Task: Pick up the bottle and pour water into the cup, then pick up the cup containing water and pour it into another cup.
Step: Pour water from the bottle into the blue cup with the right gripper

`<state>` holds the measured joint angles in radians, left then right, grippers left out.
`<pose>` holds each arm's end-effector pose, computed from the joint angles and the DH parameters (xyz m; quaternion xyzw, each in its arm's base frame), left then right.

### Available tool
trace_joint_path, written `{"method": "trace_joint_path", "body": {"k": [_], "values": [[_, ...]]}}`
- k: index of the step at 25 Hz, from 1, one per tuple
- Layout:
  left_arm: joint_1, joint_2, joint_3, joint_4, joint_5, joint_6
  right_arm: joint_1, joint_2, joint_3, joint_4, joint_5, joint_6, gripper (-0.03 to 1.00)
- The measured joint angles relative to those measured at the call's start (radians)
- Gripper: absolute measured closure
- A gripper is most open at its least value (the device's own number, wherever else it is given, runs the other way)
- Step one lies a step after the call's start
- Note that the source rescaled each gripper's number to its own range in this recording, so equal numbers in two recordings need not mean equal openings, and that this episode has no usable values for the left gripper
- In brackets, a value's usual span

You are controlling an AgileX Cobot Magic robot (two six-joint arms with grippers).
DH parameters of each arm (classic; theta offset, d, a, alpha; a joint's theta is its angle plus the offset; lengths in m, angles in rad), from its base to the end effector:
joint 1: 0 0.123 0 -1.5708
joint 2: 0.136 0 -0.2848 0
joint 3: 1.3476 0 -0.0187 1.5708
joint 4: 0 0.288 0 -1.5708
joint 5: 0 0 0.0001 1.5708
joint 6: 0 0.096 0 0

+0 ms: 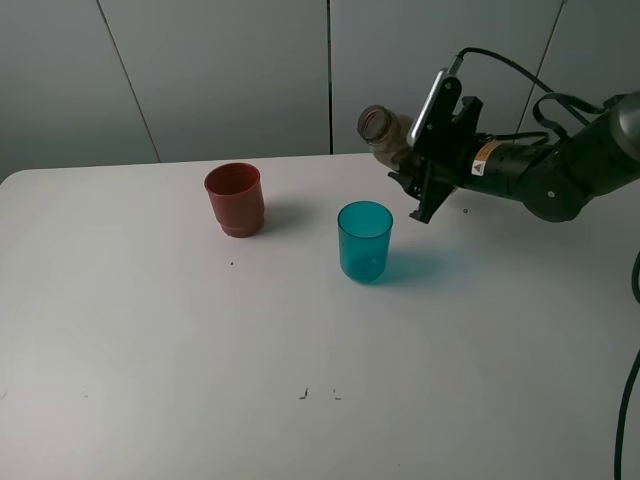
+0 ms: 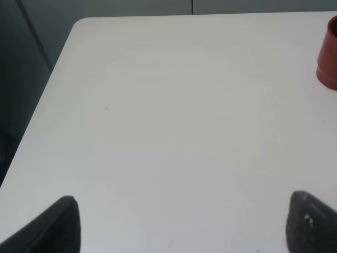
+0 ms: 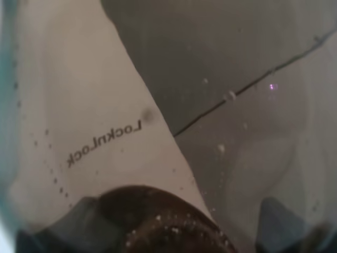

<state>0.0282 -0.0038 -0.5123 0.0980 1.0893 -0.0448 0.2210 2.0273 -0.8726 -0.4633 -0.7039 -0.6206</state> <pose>0.0286 0.0091 0.2947 -0.0342 0.8548 0.0446 0.5160 0.3825 0.1144 0.0786 -0.5358 0.6381 -0.0871 0.5460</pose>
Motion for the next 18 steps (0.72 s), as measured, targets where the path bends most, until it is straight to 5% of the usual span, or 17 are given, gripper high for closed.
{"method": "trace_joint_path", "body": {"k": [18], "values": [[0.000, 0.000, 0.000, 0.000, 0.000, 0.000, -0.088, 0.000, 0.000, -0.132, -0.082, -0.015, 0.96]]}}
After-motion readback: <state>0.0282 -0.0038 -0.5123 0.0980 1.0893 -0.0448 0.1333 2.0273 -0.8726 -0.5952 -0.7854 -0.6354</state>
